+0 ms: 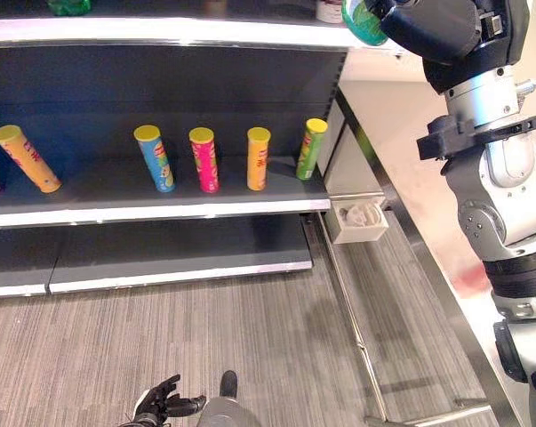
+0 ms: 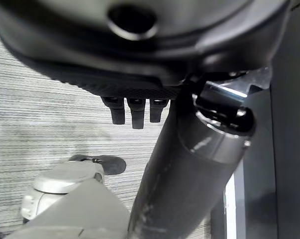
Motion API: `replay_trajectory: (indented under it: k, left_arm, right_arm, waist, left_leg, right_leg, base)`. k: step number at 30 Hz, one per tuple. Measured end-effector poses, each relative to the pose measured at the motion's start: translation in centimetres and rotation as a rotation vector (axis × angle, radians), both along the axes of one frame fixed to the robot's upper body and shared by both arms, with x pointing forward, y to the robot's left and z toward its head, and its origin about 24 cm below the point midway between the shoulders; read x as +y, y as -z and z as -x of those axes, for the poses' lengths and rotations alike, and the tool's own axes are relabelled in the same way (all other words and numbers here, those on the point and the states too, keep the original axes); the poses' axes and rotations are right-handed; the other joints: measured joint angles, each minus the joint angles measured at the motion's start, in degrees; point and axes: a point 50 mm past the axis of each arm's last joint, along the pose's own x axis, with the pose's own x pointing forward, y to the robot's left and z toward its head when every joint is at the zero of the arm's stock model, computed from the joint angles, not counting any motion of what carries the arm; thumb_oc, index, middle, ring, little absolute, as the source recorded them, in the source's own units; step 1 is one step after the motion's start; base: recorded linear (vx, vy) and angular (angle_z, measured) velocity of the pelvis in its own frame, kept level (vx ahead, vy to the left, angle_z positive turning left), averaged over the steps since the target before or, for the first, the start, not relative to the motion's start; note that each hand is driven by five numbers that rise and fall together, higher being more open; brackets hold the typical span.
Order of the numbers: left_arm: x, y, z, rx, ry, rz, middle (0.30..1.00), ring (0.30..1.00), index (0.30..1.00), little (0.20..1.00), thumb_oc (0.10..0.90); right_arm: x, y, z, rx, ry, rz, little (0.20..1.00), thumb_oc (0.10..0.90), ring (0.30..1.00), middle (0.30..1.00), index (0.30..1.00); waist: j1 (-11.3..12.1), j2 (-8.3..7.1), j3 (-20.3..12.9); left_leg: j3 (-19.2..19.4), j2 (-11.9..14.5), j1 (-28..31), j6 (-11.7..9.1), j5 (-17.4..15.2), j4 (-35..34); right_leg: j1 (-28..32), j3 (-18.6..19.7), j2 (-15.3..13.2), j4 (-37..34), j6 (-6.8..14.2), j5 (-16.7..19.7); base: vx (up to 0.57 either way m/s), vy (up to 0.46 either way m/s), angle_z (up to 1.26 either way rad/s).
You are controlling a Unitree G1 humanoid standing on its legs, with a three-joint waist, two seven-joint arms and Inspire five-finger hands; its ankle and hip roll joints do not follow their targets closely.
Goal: Put the goods on the table back onto the shelves and tidy them up.
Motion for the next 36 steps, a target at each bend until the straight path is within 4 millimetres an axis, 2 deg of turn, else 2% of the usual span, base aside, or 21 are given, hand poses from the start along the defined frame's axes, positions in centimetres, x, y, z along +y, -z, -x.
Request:
replay_trajectory:
  k: [3, 4, 6, 7, 9, 10, 11, 12, 13, 14, 16, 17, 18, 19, 20, 22, 23, 26, 28, 33, 36]
  left_arm:
    - [0.1, 0.0, 0.1, 0.006, 0.004, -0.006, 0.900, 0.900, 0.900, 0.900, 0.800]
    - [0.4, 0.1, 0.2, 0.018, -0.002, -0.012, 0.900, 0.900, 0.900, 0.900, 0.800]
    - [0.7, 0.3, 1.3, 0.059, 0.010, -0.027, 0.900, 0.900, 0.900, 0.900, 0.800]
    - [0.9, 0.4, 1.7, 0.069, 0.010, -0.032, 0.900, 0.900, 0.900, 0.900, 0.800]
    - [1.1, 0.4, 2.3, 0.087, 0.009, -0.037, 0.900, 0.900, 0.900, 0.900, 0.800]
    - [1.1, 0.4, 2.5, 0.089, 0.008, -0.038, 0.900, 0.900, 0.900, 0.900, 0.800]
    - [1.3, 0.3, 2.3, 0.080, 0.014, -0.046, 0.900, 0.900, 0.900, 0.900, 0.800]
    - [1.7, 0.0, 1.7, 0.070, 0.035, -0.063, 0.900, 0.900, 0.900, 0.900, 0.800]
    - [1.9, -0.3, 1.2, 0.056, 0.044, -0.073, 0.900, 0.900, 0.900, 0.900, 0.800]
    - [2.1, -0.6, 0.5, 0.033, 0.055, -0.080, 0.900, 0.900, 0.900, 0.900, 0.800]
    - [1.9, -0.8, -0.1, 0.013, 0.063, -0.076, 0.900, 0.900, 0.900, 0.900, 0.800]
    - [1.7, -1.0, -1.0, -0.009, 0.073, -0.074, 0.900, 0.900, 0.900, 0.900, 0.800]
    - [1.2, -1.1, -1.7, -0.030, 0.081, -0.064, 0.900, 0.900, 0.900, 0.900, 0.800]
    - [1.1, -1.0, -1.6, -0.028, 0.081, -0.063, 0.900, 0.900, 0.900, 0.900, 0.800]
    - [1.2, -1.0, -1.4, -0.023, 0.078, -0.063, 0.900, 0.900, 0.900, 0.900, 0.800]
    - [1.7, -0.7, 0.0, 0.015, 0.067, -0.073, 0.900, 0.900, 0.900, 0.900, 0.800]
    - [2.0, -0.6, 0.5, 0.028, 0.058, -0.078, 0.900, 0.900, 0.900, 0.900, 0.800]
    - [0.6, 0.4, 2.3, 0.080, 0.053, -0.034, 0.900, 0.900, 0.900, 0.900, 0.800]
    - [0.1, 0.7, 2.7, 0.093, 0.046, -0.019, 0.900, 0.900, 0.900, 0.900, 0.800]
    - [0.2, 0.3, 1.6, 0.060, 0.050, -0.024, 0.900, 0.900, 0.900, 0.900, 0.800]
    - [0.2, 0.4, 2.0, 0.069, 0.043, -0.021, 0.900, 0.900, 0.900, 0.900, 0.800]
  right_arm:
    - [-0.7, 0.3, -0.9, 0.045, 0.044, -0.014, 0.300, 0.400, 0.300, 0.300, 0.300]
    - [-1.6, 0.6, -1.5, 0.081, 0.093, 0.005, 0.300, 0.400, 0.300, 0.300, 0.300]
    - [-2.5, 1.4, -2.5, 0.142, 0.145, -0.012, 0.300, 0.400, 0.300, 0.300, 0.300]
    - [-2.8, 1.7, -2.7, 0.158, 0.160, -0.016, 0.300, 0.400, 0.300, 0.300, 0.300]
    - [-2.6, 1.9, -2.9, 0.177, 0.166, -0.010, 0.300, 0.400, 0.300, 0.300, 0.300]
    - [-2.4, 2.2, -3.1, 0.188, 0.169, -0.005, 0.300, 0.400, 0.300, 0.300, 0.300]
    - [-2.2, 2.4, -3.2, 0.195, 0.169, 0.010, 0.300, 0.400, 0.300, 0.300, 0.300]
    - [-1.9, 2.7, -3.3, 0.207, 0.164, 0.030, 0.300, 0.400, 0.300, 0.300, 0.300]
    - [-1.7, 2.8, -3.3, 0.208, 0.158, 0.049, 0.300, 0.400, 0.300, 0.300, 0.300]
    - [-1.4, 2.9, -3.2, 0.209, 0.142, 0.069, 0.300, 0.400, 0.300, 0.300, 0.300]
    - [-1.5, 2.9, -3.3, 0.214, 0.148, 0.069, 0.300, 0.400, 0.300, 0.300, 0.300]
    - [-2.0, 2.6, -3.1, 0.204, 0.165, 0.075, 0.300, 0.400, 0.300, 0.300, 0.300]
    - [-2.7, 2.1, -2.9, 0.188, 0.189, 0.072, 0.300, 0.400, 0.300, 0.300, 0.300]
    - [-3.0, 2.0, -2.8, 0.185, 0.199, 0.078, 0.300, 0.400, 0.300, 0.300, 0.300]
    - [-3.1, 1.9, -2.7, 0.182, 0.203, 0.074, 0.300, 0.400, 0.300, 0.300, 0.300]
    - [-3.0, 1.8, -2.7, 0.174, 0.195, 0.071, 0.300, 0.400, 0.300, 0.300, 0.300]
    - [-3.1, 1.9, -2.8, 0.179, 0.199, 0.071, 0.300, 0.400, 0.300, 0.300, 0.300]
    - [-3.3, 1.7, -3.2, 0.189, 0.215, 0.070, 0.300, 0.400, 0.300, 0.300, 0.300]
    - [-4.1, 1.8, -4.0, 0.223, 0.261, 0.059, 0.300, 0.400, 0.300, 0.300, 0.300]
    - [-5.5, 1.2, -5.0, 0.241, 0.361, 0.013, 0.300, 0.400, 0.300, 0.300, 0.300]
    - [-5.8, 1.5, -5.4, 0.259, 0.387, 0.002, 0.300, 0.400, 0.300, 0.300, 0.300]
  waist:
    - [0.36, -0.12, -0.06]
    - [0.39, 0.00, -0.03]
    - [-0.11, 0.60, -0.05]
    - [-0.06, 0.63, -0.05]
    - [-0.57, 0.83, 0.05]
    - [-1.50, 1.23, 0.02]
    - [-2.41, 1.60, 0.13]
    - [-2.94, 1.69, 0.20]
    - [-2.88, 1.94, 0.27]
    - [-3.46, 2.66, 0.73]
    - [-4.45, 2.78, 0.80]
    - [-5.94, 2.44, 0.74]
    - [-5.91, 1.72, 0.58]
    - [-6.39, 1.19, 0.31]
    - [-6.54, 0.52, -0.15]
    - [-4.69, -2.47, -1.53]
    - [-4.55, -3.35, -1.96]
    - [-4.12, -3.15, -1.81]
    - [-2.59, -3.14, -1.80]
    - [-1.37, -3.06, -1.68]
    - [-0.79, -3.06, -1.52]
  left_leg:
    - [-1.05, -1.70, 0.75, 1.09, -0.48, -0.07]
    - [-1.51, -2.79, 0.68, 2.30, -1.28, 0.97]
    - [-1.92, -3.33, 3.07, 3.10, -1.78, 0.09]
    - [-2.04, -3.80, 4.38, 3.78, -2.26, -0.61]
    - [-2.12, -5.68, 6.18, 5.19, -2.98, -0.95]
    - [-2.81, -6.18, 7.01, 6.02, -3.17, -1.28]
    - [-3.64, -6.06, 7.57, 6.39, -3.29, -1.36]
    - [-4.28, -6.01, 8.25, 6.44, -3.31, -1.34]
    - [-4.85, -5.63, 8.39, 6.96, -3.72, -1.57]
    - [-5.91, -4.75, 9.02, 6.93, -3.36, -2.52]
    - [-7.21, -4.73, 9.51, 6.58, -3.00, -3.03]
    - [-9.39, -5.54, 9.68, 6.02, -2.20, -3.82]
    - [-11.07, -7.06, 10.36, 5.65, -2.40, -4.99]
    - [-12.74, -7.83, 10.69, 5.64, -2.46, -5.53]
    - [-12.61, -8.23, 11.06, 5.63, -2.36, -6.01]
    - [-12.44, -9.33, 11.47, 5.28, -2.51, -6.23]
    - [-13.17, -9.50, 11.29, 5.09, -2.62, -6.01]
    - [-15.23, -7.25, 10.17, 3.87, -3.19, -5.16]
    - [-15.52, -6.20, 10.01, 3.17, -3.49, -5.17]
    - [-18.53, -6.24, 8.40, 1.89, -3.05, -5.09]
    - [-19.82, -6.10, 7.71, 1.56, -2.73, -4.81]
  right_leg:
    - [0.83, -0.61, -1.38, 1.25, -0.07, 0.50]
    - [0.82, -0.74, -3.15, 4.54, 0.74, 0.85]
    - [0.60, -0.81, -6.06, 10.68, 0.90, 0.66]
    - [-0.08, -0.53, -7.48, 13.32, 1.90, 0.82]
    - [-1.31, 1.37, -11.20, 20.74, 4.31, 2.70]
    - [-2.28, 2.76, -12.82, 24.82, 3.83, 3.93]
    - [-4.22, 6.98, -13.19, 27.93, 4.80, 2.58]
    - [-5.95, 10.69, -11.74, 28.27, 7.35, -0.34]
    - [-7.65, 13.58, -10.05, 27.75, 7.37, -2.58]
    - [-10.58, 18.11, -5.27, 23.68, 7.07, -6.08]
    - [-11.23, 17.67, -2.65, 18.24, 6.74, -6.56]
    - [-11.41, 17.81, -0.06, 10.00, 6.55, -6.01]
    - [-12.54, 18.84, 0.34, 5.31, 5.36, -4.80]
    - [-12.03, 21.83, 0.88, 2.38, 5.78, -3.16]
    - [-12.02, 22.63, 0.81, 1.35, 5.32, -1.86]
    - [-11.44, 21.96, 0.33, 0.12, 3.96, 3.10]
    - [-9.89, 20.95, 0.81, -2.30, 3.41, 4.66]
    - [-9.42, 20.68, 3.08, -2.81, 2.98, 5.02]
    - [-9.37, 20.46, 4.04, -2.81, 2.61, 4.75]
    - [-9.24, 17.14, 4.08, -2.81, 1.68, 3.24]
    - [-9.29, 15.91, 4.27, -2.80, 1.51, 2.84]
  base:
    - [0.11, 0.362, 0.33]
    - [0.11, 0.312, 0.40]
    - [0.11, 0.282, 0.25]
    - [0.12, 0.332, -0.04]
    - [0.08, 0.267, 0.11]
    - [-0.01, 0.153, 0.38]
    - [-0.02, 0.065, 0.38]
    - [0.02, 0.077, 0.21]
    - [0.10, -0.029, 0.22]
    - [0.10, -0.093, 0.21]
    - [0.06, -0.086, 0.54]
    - [0.08, -0.065, 0.94]
    - [0.09, -0.067, 1.19]
    - [0.08, -0.064, 0.85]
    - [0.09, -0.089, 0.49]
    - [0.09, -0.087, 0.14]
    - [0.06, -0.072, 0.41]
    - [0.05, -0.080, 0.31]
    - [0.04, -0.103, 0.11]
    - [0.02, -0.059, 0.32]
    - [0.01, -0.014, 0.22]
